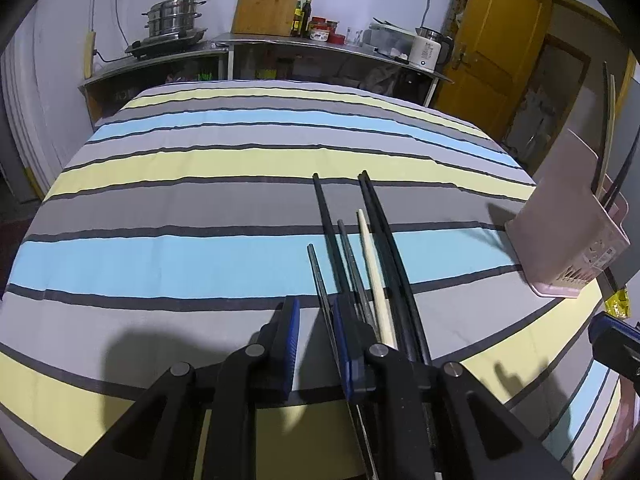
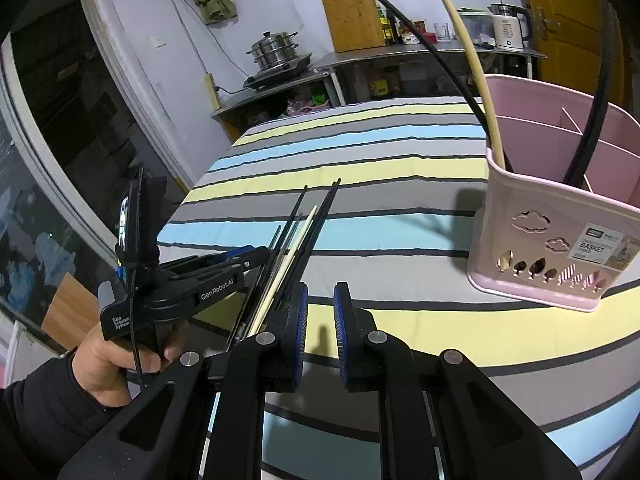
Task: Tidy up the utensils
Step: 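Grasp a silver metal chopstick with the left tool and lift it upright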
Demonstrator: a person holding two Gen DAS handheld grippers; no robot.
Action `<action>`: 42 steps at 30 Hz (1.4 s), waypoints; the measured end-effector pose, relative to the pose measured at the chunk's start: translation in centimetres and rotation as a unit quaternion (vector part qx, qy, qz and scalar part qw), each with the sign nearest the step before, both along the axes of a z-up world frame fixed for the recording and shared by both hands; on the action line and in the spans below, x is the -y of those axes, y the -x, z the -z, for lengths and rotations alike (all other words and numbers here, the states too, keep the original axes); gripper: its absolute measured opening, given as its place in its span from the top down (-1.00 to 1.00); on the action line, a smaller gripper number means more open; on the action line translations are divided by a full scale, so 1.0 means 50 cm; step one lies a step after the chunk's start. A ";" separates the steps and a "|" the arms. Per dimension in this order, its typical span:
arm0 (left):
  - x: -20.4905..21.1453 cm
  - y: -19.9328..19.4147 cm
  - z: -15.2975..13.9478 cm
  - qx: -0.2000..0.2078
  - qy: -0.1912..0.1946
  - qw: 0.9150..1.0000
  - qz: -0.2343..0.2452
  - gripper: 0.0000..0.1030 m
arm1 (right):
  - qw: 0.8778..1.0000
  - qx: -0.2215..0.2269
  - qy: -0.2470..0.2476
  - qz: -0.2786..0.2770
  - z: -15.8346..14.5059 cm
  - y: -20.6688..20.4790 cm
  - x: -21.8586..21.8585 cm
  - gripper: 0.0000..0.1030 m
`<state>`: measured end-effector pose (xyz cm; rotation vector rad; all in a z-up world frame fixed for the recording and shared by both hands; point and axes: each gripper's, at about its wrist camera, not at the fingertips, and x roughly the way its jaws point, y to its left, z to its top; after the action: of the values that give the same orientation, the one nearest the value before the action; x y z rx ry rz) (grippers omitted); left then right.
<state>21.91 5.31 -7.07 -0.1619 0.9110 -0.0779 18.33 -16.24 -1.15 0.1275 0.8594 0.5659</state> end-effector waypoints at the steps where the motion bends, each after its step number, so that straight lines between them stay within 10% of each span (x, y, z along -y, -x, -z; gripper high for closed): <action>1: 0.000 0.000 0.000 0.000 -0.002 1.000 -0.001 0.66 | 1.000 0.000 0.001 -0.001 0.000 -0.001 -0.003 0.74; 27: -0.114 0.001 0.009 -0.010 0.076 0.996 -0.041 0.83 | 0.997 -0.052 0.026 -0.052 0.097 -0.184 -0.218 0.82; 42: -0.085 -0.014 0.005 -0.019 0.026 0.999 -0.036 0.82 | 0.994 -0.069 0.076 -0.036 0.128 -0.211 -0.240 0.86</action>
<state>22.61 9.58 -7.33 -0.2449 0.9406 -0.0311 28.89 -4.25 -7.55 -0.0040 1.0413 0.5621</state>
